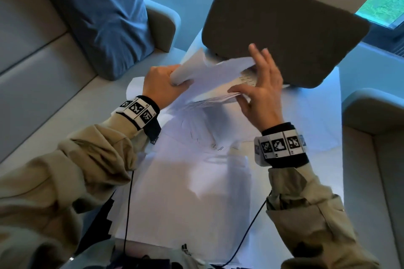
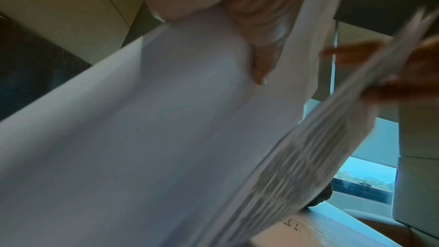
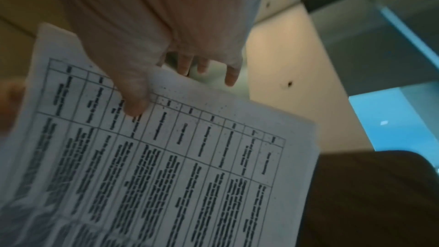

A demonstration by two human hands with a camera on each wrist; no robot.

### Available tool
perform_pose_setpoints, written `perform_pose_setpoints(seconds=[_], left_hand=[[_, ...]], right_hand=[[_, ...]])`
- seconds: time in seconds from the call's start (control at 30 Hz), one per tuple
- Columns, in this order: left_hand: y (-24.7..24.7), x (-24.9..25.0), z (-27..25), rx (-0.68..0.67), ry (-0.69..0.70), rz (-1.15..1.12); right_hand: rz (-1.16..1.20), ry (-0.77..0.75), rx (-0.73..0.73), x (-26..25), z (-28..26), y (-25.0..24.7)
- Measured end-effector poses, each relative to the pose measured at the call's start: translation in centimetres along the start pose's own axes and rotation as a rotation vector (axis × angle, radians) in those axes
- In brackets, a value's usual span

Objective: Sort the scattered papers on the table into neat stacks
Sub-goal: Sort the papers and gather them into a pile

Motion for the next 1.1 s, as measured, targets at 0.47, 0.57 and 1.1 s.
perform_pose_setpoints(seconds=[0.47, 0.57, 1.1], left_hand=[[1.9, 0.5, -0.6, -0.171, -0.069, -0.282], [0.5, -1.9, -0.2, -0.163, -0.13, -0.139], [1.7, -3.8, -3.2, -0.149, -0.514, -0.436]], right_hand=[[0.255, 0.171, -0.1, 2.5, 0.6, -3.9], [0.364, 0.314, -0.05, 4.2, -0.4, -5.1], [0.713, 0.881, 0.229, 5.7, -9.4, -3.8]])
Point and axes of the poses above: each hand's wrist, its own z-axis towards the middle knuckle, its own y-axis out of the palm, x = y × z, the point moved 1 cm from there along z, towards the middle knuckle, and after that the axes turned 7 degrees about -z, right-handed, at the moved point
